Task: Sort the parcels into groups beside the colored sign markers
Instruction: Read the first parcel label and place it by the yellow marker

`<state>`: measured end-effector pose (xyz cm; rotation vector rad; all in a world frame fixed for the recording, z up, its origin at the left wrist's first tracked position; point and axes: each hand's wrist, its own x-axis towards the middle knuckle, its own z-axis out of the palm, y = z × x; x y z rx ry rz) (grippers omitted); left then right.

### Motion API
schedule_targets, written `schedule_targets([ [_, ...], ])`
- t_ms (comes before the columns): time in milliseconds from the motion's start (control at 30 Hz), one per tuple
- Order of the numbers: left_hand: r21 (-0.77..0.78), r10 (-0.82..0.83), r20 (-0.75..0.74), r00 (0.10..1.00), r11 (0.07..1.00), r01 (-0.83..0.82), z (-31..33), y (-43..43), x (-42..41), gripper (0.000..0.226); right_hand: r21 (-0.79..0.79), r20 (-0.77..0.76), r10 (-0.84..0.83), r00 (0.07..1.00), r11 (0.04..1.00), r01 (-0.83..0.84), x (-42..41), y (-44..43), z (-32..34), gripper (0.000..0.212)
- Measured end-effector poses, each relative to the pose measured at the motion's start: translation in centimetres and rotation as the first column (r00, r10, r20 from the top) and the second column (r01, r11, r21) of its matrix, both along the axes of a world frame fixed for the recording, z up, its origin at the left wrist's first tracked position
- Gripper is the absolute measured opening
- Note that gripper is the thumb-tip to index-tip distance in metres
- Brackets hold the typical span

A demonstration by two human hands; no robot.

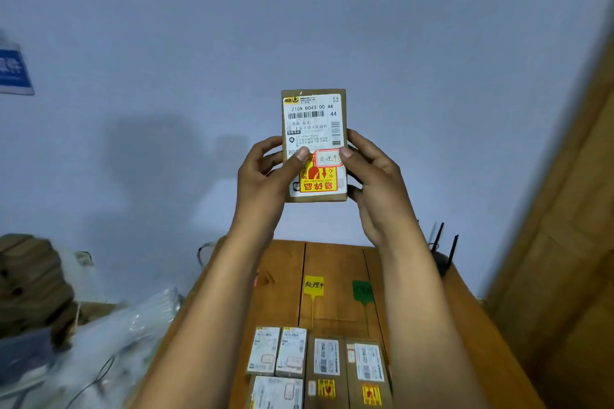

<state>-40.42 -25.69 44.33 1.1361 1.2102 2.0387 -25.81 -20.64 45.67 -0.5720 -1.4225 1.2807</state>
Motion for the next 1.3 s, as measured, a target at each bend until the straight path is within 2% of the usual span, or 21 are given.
schedule_targets([
  [133, -0.018, -0.016, 0.061, 0.998, 1.0, 0.017, -2.8, -1.4, 0.4, 0.04, -0.034, -0.019, 0.034, 0.999, 0.999, -0.035, 0.2, -0.9, -3.1, 0.043],
  [500, -0.062, -0.017, -0.04, 0.999, 0.998, 0.014, -4.3, -3.4, -0.1, 0.043, -0.107, -0.131, 0.101, 0.986, 0.988, -0.115, 0.2, -2.5, -6.3, 0.044],
  [767, -0.265, -0.1, -0.069, 0.993, 0.961, 0.078, -8.6, -2.7, -0.3, 0.05, -0.238, -0.071, 0.028, 0.997, 0.97, -0.045, 1.7, -2.2, -10.5, 0.044],
  [933, -0.283, -0.152, -0.003, 0.988, 0.948, 0.145, -10.7, -1.9, 0.5, 0.041, -0.351, -0.122, -0.044, 0.992, 0.936, -0.001, 2.2, -1.4, -14.4, 0.037],
  [1100, -0.362, -0.246, 0.019, 0.969, 0.902, 0.236, -13.6, 0.4, 2.1, 0.049, -0.455, -0.07, -0.223, 0.972, 0.874, 0.168, 3.3, -0.3, -17.1, 0.023],
  [1200, -0.391, -0.27, 0.059, 0.961, 0.88, 0.271, -15.4, 2.0, 3.6, 0.049, -0.508, 0.012, -0.384, 0.923, 0.793, 0.336, 4.0, 1.1, -18.4, 0.02],
  [1300, -0.413, -0.288, 0.064, 0.955, 0.864, 0.288, -17.4, 5.0, 5.1, 0.049, -0.52, 0.07, -0.457, 0.887, 0.742, 0.424, 4.7, 3.4, -20.0, 0.018],
])
